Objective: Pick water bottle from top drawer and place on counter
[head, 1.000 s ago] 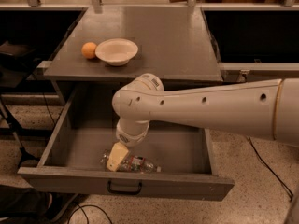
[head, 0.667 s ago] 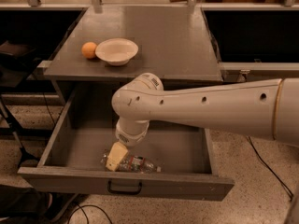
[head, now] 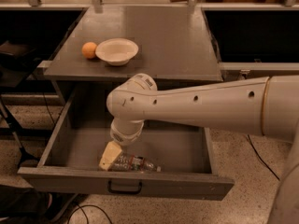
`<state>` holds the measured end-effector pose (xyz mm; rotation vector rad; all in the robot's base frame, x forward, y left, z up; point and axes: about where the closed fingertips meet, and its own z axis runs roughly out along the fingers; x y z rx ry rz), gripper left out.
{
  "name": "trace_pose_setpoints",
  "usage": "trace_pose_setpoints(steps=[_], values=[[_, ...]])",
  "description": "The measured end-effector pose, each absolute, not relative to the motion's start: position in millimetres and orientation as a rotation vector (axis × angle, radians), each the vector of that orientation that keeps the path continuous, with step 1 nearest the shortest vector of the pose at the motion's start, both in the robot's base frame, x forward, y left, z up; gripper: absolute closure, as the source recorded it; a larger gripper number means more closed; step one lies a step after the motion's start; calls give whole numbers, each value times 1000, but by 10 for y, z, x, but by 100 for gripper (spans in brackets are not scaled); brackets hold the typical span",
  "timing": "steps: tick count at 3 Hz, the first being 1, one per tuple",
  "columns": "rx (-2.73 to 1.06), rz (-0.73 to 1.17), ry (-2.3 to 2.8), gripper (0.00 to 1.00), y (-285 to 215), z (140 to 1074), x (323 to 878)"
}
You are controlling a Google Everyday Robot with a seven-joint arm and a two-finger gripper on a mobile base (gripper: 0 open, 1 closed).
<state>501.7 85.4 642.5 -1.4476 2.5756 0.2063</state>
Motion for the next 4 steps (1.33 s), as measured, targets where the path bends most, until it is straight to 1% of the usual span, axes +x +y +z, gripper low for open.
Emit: trace_pose_setpoints(steps=[4], values=[[-1414,218,2597,0,990,6371,5081]])
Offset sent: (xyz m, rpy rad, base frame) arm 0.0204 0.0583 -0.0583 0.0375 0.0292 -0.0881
